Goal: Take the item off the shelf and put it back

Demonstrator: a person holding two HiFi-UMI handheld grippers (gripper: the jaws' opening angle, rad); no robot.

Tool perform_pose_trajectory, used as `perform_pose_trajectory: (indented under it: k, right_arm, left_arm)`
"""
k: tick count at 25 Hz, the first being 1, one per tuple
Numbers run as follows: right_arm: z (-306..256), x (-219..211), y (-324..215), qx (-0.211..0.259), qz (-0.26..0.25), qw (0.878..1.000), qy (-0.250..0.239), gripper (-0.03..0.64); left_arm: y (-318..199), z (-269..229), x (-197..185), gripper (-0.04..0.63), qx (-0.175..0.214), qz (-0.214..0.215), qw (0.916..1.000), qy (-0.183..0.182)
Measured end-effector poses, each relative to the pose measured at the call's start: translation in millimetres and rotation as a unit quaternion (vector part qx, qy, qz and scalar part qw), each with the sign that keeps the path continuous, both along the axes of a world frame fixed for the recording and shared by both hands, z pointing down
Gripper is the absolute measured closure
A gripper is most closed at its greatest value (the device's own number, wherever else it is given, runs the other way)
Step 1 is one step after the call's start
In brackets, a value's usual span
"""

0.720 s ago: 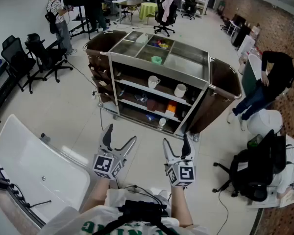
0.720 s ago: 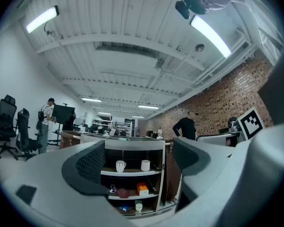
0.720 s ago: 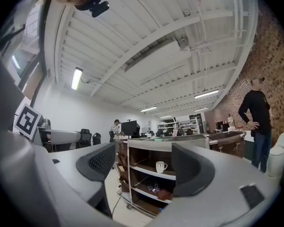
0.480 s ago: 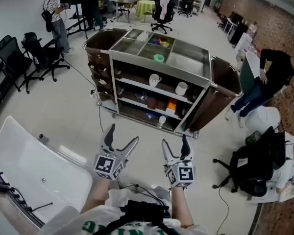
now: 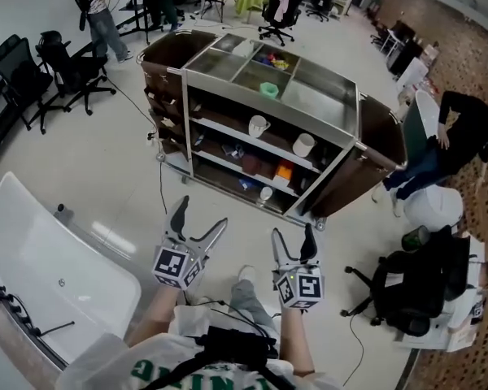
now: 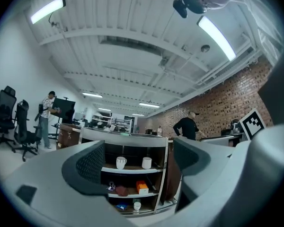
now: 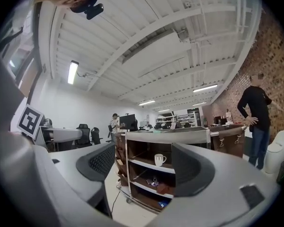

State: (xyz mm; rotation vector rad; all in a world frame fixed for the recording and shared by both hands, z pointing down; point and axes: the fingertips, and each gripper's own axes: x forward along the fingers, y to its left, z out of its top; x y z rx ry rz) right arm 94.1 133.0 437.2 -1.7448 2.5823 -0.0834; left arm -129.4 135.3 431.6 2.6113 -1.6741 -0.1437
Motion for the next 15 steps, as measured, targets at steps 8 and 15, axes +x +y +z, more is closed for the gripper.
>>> perform_pose_trajectory:
  k: [8, 15]
  right_arm:
    - [-25, 61, -88, 0.036, -0.006, 0.999, -0.036, 0.232]
    - [-27, 111, -150, 0.048, -0.018, 0.997, -0.05, 0.232]
  left_arm:
    - [-76, -17, 49, 0.16, 0.007, -0.015, 0.9998, -0.01]
    - [-137, -23, 98, 0.16, 0.011, -0.028, 0.9995, -0.002]
